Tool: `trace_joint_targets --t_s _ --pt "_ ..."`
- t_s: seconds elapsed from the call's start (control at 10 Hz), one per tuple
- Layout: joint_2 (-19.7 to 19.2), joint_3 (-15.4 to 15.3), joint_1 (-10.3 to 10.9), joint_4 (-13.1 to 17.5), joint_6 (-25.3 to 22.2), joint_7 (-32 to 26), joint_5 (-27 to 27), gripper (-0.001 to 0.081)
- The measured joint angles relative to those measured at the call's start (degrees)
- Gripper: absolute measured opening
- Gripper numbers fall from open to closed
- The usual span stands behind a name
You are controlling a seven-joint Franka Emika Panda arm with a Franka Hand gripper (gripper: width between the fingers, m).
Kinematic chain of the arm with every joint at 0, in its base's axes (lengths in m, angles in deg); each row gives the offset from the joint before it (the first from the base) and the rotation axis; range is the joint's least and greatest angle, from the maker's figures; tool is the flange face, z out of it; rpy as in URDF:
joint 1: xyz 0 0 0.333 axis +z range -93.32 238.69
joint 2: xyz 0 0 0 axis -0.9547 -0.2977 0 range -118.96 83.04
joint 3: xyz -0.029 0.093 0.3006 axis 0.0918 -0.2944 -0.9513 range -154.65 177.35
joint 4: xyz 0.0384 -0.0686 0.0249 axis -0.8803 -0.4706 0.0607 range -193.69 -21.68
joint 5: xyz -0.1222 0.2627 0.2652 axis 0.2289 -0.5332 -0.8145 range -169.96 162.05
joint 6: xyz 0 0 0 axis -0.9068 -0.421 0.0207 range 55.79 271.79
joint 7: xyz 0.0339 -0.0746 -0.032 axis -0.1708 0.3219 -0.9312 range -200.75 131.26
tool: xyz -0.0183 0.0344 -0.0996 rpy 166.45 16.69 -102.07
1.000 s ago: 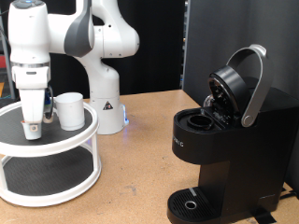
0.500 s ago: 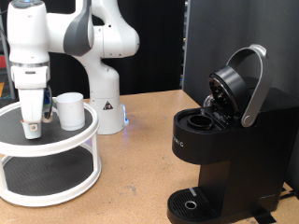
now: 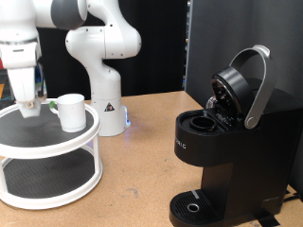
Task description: Make a cup of coffee with the keurig machine
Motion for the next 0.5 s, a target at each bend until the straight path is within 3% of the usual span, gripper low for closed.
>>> trace_joint_targets --t_s 0.1,0.5 --pt "1.1 -0.1 0.0 1.8 -3.5 -0.8 -0.3 0.0115" --pt "2.9 -1.2 0.0 7.0 -12.2 -2.5 -0.4 0.0115"
